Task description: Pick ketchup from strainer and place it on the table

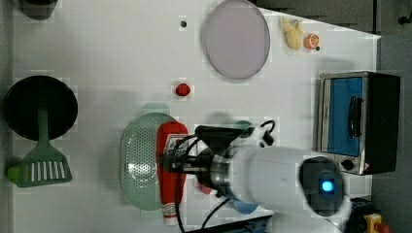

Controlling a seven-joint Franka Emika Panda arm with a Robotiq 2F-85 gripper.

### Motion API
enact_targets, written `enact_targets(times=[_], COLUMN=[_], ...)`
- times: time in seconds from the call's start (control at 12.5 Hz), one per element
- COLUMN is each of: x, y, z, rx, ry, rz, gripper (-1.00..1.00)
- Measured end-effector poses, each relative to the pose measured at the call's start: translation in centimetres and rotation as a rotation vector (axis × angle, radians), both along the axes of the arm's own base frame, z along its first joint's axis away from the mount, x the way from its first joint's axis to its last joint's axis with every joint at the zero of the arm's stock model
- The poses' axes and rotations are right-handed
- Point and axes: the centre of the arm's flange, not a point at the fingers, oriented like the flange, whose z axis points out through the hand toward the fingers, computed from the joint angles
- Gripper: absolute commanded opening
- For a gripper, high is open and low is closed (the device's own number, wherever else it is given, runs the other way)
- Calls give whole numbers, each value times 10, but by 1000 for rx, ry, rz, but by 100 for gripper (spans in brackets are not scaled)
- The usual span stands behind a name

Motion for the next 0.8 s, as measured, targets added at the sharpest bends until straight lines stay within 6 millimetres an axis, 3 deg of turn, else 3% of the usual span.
enact_targets(times=[0.24,0.48,0.64,0.8], x=[19,54,84,112], y=[-34,-83,-125,-184], z=[37,54,70,85], rx=[-82,-88,-86,-97], ry=[33,30,-2,-29], rz=[48,70,68,51], gripper=[13,13,13,13])
